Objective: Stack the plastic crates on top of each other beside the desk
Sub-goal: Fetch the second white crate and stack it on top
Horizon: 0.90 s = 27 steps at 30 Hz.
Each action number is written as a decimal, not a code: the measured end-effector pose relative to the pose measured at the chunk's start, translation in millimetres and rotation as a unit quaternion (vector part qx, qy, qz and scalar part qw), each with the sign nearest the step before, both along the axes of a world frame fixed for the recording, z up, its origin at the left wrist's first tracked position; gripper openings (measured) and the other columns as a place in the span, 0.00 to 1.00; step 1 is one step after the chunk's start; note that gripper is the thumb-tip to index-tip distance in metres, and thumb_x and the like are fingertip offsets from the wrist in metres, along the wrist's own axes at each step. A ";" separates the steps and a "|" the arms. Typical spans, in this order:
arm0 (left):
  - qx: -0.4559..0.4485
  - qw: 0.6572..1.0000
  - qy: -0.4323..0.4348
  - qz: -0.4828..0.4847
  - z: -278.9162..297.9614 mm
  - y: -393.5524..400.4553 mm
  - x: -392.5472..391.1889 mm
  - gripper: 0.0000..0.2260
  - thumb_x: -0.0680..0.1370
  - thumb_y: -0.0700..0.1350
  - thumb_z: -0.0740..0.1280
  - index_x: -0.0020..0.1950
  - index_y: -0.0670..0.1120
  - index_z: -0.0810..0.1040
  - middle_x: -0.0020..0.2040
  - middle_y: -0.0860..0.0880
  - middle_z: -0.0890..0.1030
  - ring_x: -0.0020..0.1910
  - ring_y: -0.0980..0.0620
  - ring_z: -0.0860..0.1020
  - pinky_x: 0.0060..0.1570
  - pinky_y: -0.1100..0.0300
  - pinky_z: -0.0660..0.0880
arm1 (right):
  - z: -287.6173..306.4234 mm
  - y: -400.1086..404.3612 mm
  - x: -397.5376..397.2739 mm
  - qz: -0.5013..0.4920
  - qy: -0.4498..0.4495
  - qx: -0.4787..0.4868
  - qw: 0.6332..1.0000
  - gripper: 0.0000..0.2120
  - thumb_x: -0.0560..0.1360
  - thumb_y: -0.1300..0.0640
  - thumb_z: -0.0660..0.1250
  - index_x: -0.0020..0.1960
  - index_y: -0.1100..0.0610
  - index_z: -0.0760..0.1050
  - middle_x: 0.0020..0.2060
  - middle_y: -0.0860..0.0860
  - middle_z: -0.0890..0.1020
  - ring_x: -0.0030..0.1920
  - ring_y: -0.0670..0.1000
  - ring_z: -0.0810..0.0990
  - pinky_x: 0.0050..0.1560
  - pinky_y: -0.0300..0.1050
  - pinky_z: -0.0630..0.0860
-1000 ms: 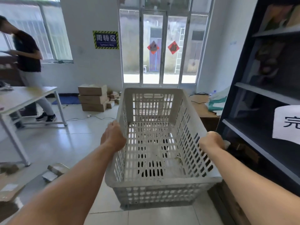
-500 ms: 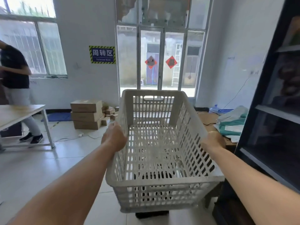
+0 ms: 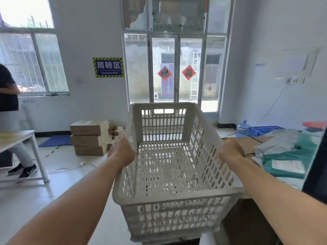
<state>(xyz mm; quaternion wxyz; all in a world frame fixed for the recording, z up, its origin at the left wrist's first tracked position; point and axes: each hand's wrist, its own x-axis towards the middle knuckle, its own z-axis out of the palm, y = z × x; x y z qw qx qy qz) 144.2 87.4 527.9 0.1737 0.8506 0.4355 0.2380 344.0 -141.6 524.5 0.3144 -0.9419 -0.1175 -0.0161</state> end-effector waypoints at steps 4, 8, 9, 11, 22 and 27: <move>-0.013 1.000 -0.012 0.004 -1.5 37.7 55.7 0.22 0.75 0.35 0.60 0.70 0.37 0.65 0.66 0.39 0.71 0.60 0.40 0.74 0.56 0.51 0.71 | 7.2 42.6 61.8 0.013 0.005 -0.003 1.000 0.02 0.76 0.68 0.60 0.45 0.64 0.70 0.42 0.59 0.75 0.42 0.58 0.75 0.40 0.46 0.71; -0.020 1.000 0.014 0.004 -5.3 70.5 96.4 0.19 0.75 0.35 0.60 0.67 0.36 0.68 0.60 0.37 0.74 0.52 0.42 0.75 0.47 0.53 0.72 | 2.0 75.3 107.4 0.020 0.022 -0.002 1.000 0.08 0.75 0.68 0.61 0.37 0.63 0.69 0.41 0.60 0.76 0.42 0.59 0.75 0.38 0.47 0.71; -0.024 1.000 0.020 0.000 -5.8 78.7 104.6 0.16 0.75 0.35 0.61 0.62 0.36 0.70 0.57 0.38 0.75 0.49 0.43 0.75 0.44 0.54 0.72 | 1.0 81.9 116.6 0.020 0.027 -0.005 0.999 0.09 0.75 0.68 0.62 0.36 0.63 0.67 0.39 0.59 0.76 0.42 0.59 0.75 0.38 0.47 0.71; -0.027 0.999 0.039 -0.009 -6.0 93.3 118.8 0.04 0.75 0.35 0.60 0.49 0.38 0.72 0.48 0.40 0.75 0.39 0.47 0.73 0.38 0.56 0.72 | 1.6 92.8 129.9 0.020 0.032 -0.016 0.999 0.10 0.75 0.68 0.62 0.35 0.63 0.67 0.33 0.57 0.73 0.39 0.58 0.75 0.36 0.46 0.70; -0.041 0.995 0.083 -0.045 -9.3 150.0 167.2 0.06 0.74 0.34 0.59 0.47 0.36 0.75 0.43 0.41 0.74 0.34 0.49 0.72 0.29 0.61 0.67 | -0.9 139.1 169.2 0.024 0.050 -0.050 0.997 0.10 0.76 0.66 0.61 0.36 0.63 0.68 0.33 0.55 0.73 0.39 0.56 0.75 0.31 0.43 0.67; -0.044 0.994 0.085 -0.053 -12.6 166.8 174.3 0.04 0.73 0.34 0.60 0.39 0.37 0.73 0.37 0.42 0.72 0.33 0.48 0.71 0.27 0.60 0.66 | 0.9 154.5 175.9 0.025 0.050 -0.072 0.996 0.07 0.77 0.66 0.60 0.39 0.64 0.69 0.41 0.58 0.77 0.41 0.57 0.77 0.37 0.45 0.73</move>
